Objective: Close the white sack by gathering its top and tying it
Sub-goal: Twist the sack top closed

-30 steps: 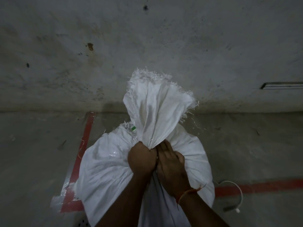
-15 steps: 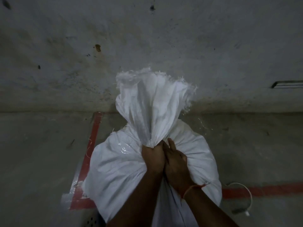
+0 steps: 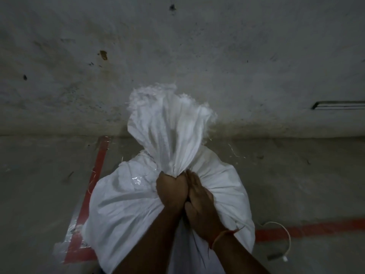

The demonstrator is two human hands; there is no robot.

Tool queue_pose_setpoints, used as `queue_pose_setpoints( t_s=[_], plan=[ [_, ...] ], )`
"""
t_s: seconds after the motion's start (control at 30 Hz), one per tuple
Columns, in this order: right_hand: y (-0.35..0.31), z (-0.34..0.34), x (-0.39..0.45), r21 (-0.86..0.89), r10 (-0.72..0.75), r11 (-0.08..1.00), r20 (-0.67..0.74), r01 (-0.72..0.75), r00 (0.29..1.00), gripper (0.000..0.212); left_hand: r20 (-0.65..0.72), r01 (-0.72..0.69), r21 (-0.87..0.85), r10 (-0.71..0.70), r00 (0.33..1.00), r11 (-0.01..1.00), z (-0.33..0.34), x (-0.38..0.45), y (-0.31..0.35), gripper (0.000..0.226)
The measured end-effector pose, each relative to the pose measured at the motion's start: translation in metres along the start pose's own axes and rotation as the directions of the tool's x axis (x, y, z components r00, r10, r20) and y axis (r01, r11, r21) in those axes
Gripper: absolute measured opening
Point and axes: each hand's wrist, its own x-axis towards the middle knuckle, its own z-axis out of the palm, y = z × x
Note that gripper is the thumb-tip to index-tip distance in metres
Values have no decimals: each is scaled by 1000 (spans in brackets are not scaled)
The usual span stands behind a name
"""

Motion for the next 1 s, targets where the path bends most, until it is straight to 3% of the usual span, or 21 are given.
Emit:
queue_pose_setpoints(
  t_s=[0.13, 0.23, 0.37, 0.43, 0.5, 0.6, 0.7, 0.83, 1.0],
  plan=[
    [0, -6, 1, -74, 15, 997, -2, -15, 1000, 81, 71, -76, 91, 69, 995, 993, 2, 0, -4, 49],
    [-11, -14, 2, -125, 29, 992, 12, -28, 999, 81, 166, -112, 107, 93, 982, 988, -8, 1, 2, 71],
    [-26, -33, -1, -103, 134, 985, -51, -139, 990, 76, 286, -182, 59, 158, 945, 982, -33, -9, 16, 96],
    [-31, -47, -8, -96, 187, 976, -94, -196, 978, 76, 311, -243, 110, 199, 930, 964, -51, -18, 23, 114],
    [-40, -69, -18, -16, 248, 968, -98, -250, 964, 80, 299, -326, 183, 264, 917, 928, -73, -36, 37, 118],
    [-54, -104, -38, 141, 257, 960, -111, -241, 960, 71, 273, -560, 105, 518, 811, 821, -98, -65, 58, 83],
    [-64, -138, -62, 124, 187, 978, -169, -167, 968, 65, 360, -703, -9, 659, 661, 711, -102, -94, 78, 31],
    [-61, -182, -93, 202, 188, 970, -256, -137, 948, 52, 511, -664, -91, 607, 609, 742, -79, -139, 99, 19],
    [-13, -216, -127, 279, 333, 927, -294, -252, 896, 55, 673, -531, -91, 445, 591, 843, -24, -181, 81, 16]
  ],
)
